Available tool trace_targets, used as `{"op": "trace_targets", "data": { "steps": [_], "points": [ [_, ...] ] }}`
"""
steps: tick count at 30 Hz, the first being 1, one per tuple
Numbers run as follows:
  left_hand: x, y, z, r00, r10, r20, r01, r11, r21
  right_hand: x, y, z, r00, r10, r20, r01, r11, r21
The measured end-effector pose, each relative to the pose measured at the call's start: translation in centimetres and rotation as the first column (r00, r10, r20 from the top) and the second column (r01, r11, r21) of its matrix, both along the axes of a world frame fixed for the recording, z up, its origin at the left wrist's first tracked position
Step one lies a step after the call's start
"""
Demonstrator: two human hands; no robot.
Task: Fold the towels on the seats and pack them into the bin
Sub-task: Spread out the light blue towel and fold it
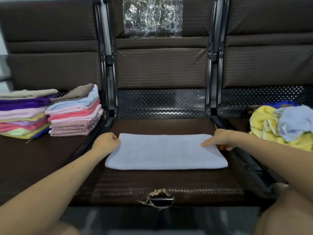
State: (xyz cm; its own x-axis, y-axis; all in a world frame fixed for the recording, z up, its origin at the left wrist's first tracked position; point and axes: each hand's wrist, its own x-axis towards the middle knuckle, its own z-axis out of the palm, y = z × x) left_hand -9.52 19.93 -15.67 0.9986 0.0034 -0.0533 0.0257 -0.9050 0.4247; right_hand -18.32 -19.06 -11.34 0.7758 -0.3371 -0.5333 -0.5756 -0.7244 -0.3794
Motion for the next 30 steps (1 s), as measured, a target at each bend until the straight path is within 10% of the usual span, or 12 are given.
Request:
{"op": "trace_targets", "data": {
  "steps": [9, 20, 30],
  "points": [
    [-5.5, -3.1, 1.5, 0.99, 0.023, -0.138, -0.032, 0.998, -0.06, -2.8, 2.1, 1.0, 0.959, -0.284, 0.002, 0.232, 0.785, 0.574],
    [-9.2, -6.8, 2.6, 0.92, -0.19, -0.342, 0.014, 0.89, -0.456, -5.9, 3.2, 4.0, 0.81, -0.563, 0.164, 0.297, 0.636, 0.712],
    [-6.2, -5.8, 3.4, 0.933, 0.078, -0.351, -0.236, 0.871, -0.432, -2.6, 6.7, 6.2, 0.788, -0.561, 0.254, 0.201, 0.624, 0.755]
  ]
}}
